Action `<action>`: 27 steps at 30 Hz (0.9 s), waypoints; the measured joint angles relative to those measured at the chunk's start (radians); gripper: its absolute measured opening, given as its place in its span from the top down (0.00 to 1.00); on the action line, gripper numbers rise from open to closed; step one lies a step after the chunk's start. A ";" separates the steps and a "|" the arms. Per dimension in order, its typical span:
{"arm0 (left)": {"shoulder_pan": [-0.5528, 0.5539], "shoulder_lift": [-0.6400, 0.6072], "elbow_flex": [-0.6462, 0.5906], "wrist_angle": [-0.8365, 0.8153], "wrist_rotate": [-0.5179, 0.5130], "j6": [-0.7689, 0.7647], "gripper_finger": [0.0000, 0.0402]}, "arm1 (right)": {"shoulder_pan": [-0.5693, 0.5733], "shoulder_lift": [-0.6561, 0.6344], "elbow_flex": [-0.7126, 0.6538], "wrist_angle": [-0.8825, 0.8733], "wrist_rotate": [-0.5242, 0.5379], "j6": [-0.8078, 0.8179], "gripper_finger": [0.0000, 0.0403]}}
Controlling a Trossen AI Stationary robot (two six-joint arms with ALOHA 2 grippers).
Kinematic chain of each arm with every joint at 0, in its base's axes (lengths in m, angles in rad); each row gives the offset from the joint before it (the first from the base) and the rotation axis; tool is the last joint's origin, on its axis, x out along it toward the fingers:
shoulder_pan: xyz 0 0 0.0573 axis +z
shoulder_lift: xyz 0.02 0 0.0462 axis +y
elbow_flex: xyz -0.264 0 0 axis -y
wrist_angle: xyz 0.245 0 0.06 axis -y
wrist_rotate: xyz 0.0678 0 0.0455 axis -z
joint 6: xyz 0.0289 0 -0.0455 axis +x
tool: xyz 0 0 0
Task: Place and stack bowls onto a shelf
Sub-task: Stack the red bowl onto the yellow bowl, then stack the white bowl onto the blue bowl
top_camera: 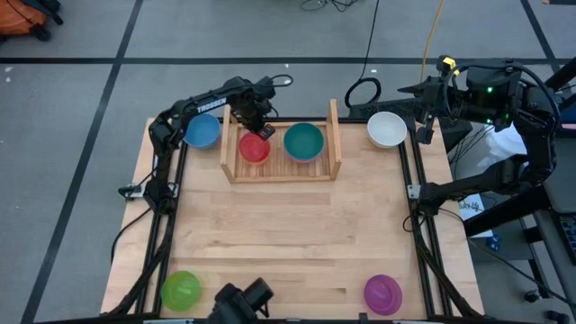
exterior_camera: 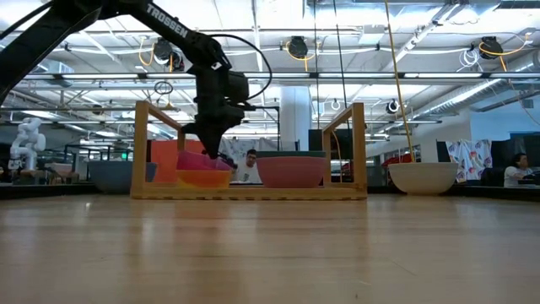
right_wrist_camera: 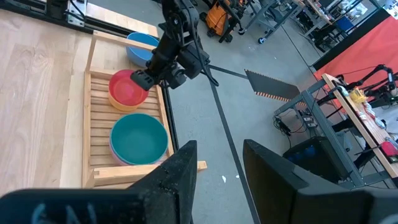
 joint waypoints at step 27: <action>-0.108 -0.105 0.362 -0.207 -0.049 0.041 0.99 | 0.000 0.000 0.000 0.000 0.000 -0.023 0.69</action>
